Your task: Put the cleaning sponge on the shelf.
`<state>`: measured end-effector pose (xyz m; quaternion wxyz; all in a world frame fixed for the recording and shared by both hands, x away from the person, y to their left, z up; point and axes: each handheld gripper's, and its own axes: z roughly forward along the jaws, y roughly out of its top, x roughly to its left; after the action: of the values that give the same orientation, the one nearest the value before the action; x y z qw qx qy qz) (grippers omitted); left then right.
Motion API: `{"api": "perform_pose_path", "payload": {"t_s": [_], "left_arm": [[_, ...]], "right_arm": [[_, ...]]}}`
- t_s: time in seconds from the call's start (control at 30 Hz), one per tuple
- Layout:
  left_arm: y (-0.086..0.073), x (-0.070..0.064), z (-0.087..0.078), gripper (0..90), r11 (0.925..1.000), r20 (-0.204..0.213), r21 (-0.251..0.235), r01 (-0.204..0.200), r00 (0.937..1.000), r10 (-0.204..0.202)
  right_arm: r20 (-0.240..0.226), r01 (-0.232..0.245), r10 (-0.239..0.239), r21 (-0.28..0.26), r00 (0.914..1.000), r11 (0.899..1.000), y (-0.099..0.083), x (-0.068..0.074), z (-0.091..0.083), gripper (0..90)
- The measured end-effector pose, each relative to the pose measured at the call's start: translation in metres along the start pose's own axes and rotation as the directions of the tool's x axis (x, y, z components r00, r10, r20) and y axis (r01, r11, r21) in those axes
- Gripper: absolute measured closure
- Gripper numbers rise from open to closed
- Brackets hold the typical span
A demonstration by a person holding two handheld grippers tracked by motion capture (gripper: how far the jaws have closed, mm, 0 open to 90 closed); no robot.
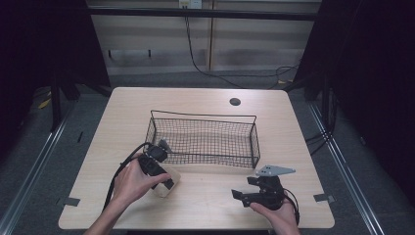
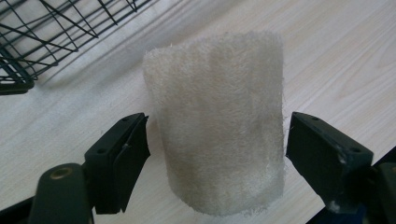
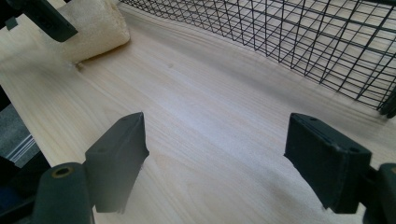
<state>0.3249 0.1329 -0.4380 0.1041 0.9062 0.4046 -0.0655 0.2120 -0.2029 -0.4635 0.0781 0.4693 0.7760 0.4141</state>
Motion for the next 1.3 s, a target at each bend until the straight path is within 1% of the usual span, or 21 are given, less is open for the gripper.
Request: {"api": "perform_pose_path", "payload": {"t_s": [0.1,0.2,0.23,0.3,0.37,0.5,0.67,0.73,0.8,0.87,0.93,0.97,1.0,1.03,1.13,1.2,1.23,1.27,1.3], "left_arm": [[0.001,0.0,0.003,20.8,0.9998,0.002,0.021,-0.002,1.0,0.002],[0.001,-0.001,0.006,21.4,0.9993,-0.006,0.038,-0.002,1.0,0.002],[0.001,-0.001,0.007,22.1,0.9992,0.0,0.038,-0.012,0.9999,0.012],[0.002,-0.002,0.009,24.5,0.9988,-0.009,0.048,-0.006,0.9999,0.007],[0.002,-0.003,0.01,25.5,0.9986,-0.01,0.051,-0.016,0.9998,0.017],[0.002,-0.003,0.009,26.3,0.9981,-0.017,0.059,-0.018,0.9997,0.019],[0.001,-0.005,0.008,26.6,0.9983,-0.015,0.052,-0.025,0.9996,0.026],[0.001,-0.005,0.008,26.6,0.9985,-0.022,0.048,-0.026,0.9994,0.027],[0.001,-0.006,0.007,26.6,0.9977,-0.025,0.058,-0.036,0.999,0.038],[0.001,-0.008,0.007,26.6,0.9977,-0.02,0.059,-0.033,0.9992,0.034],[0.001,-0.008,0.005,26.7,0.9971,-0.023,0.059,-0.048,0.9985,0.049],[0.001,-0.009,0.004,26.7,0.9971,-0.026,0.059,-0.048,0.9984,0.05],[0.001,-0.009,0.003,26.7,0.9967,-0.027,0.056,-0.059,0.9978,0.061],[0.001,-0.01,0.002,26.7,0.9968,-0.03,0.051,-0.062,0.9976,0.063],[0.0,-0.013,-0.002,26.7,0.9959,-0.033,0.055,-0.071,0.9968,0.073],[0.0,-0.015,-0.004,26.7,0.9946,-0.033,0.058,-0.086,0.9956,0.088],[0.0,-0.016,-0.005,26.7,0.9954,-0.032,0.057,-0.077,0.9964,0.079],[0.0,-0.016,-0.006,26.8,0.9948,-0.033,0.059,-0.083,0.9959,0.085],[-0.001,-0.016,-0.007,26.8,0.9952,-0.039,0.058,-0.078,0.996,0.081]], "right_arm": [[0.002,-0.003,0.003,-0.006,1.0,1.0,0.0,-0.002,0.0,20.3],[0.003,-0.005,0.005,-0.006,1.0,1.0,0.0,-0.002,-0.001,20.3],[0.001,-0.005,0.005,-0.005,1.0,1.0,0.0,-0.002,-0.001,20.3],[0.0,-0.004,0.004,-0.004,1.0,1.0,0.0,-0.002,-0.001,20.3],[0.001,-0.003,0.003,-0.003,1.0,1.0,0.0,-0.002,0.0,20.3],[0.002,-0.006,0.006,-0.002,1.0,1.0,0.0,-0.002,0.0,20.3],[0.004,-0.009,0.009,-0.002,1.0,1.0,0.0,-0.002,0.0,20.3],[0.002,-0.008,0.008,-0.003,1.0,1.0,0.0,-0.002,0.0,20.4],[0.001,-0.01,0.01,-0.001,1.0,1.0,0.0,-0.002,0.0,20.4],[0.001,-0.007,0.007,-0.001,1.0,1.0,0.0,-0.002,0.0,20.4],[0.002,-0.008,0.008,-0.001,1.0,1.0,0.0,-0.002,0.0,20.4],[0.001,-0.008,0.008,-0.001,1.0,1.0,0.0,-0.002,0.0,20.5],[0.001,-0.006,0.006,-0.002,1.0,1.0,0.0,-0.002,0.0,20.5],[0.001,-0.006,0.006,-0.001,1.0,1.0,0.0,-0.002,0.0,20.5],[0.001,-0.005,0.005,0.001,1.0,1.0,0.0,-0.002,0.001,20.5],[0.0,-0.006,0.006,0.002,1.0,1.0,0.0,-0.002,0.001,20.5],[0.0,-0.006,0.006,0.001,1.0,1.0,0.0,-0.002,0.001,20.5],[0.0,-0.006,0.006,0.001,1.0,1.0,0.0,-0.002,0.001,20.6],[0.0,-0.007,0.007,0.001,1.0,1.0,0.0,-0.002,0.001,20.7]]}}
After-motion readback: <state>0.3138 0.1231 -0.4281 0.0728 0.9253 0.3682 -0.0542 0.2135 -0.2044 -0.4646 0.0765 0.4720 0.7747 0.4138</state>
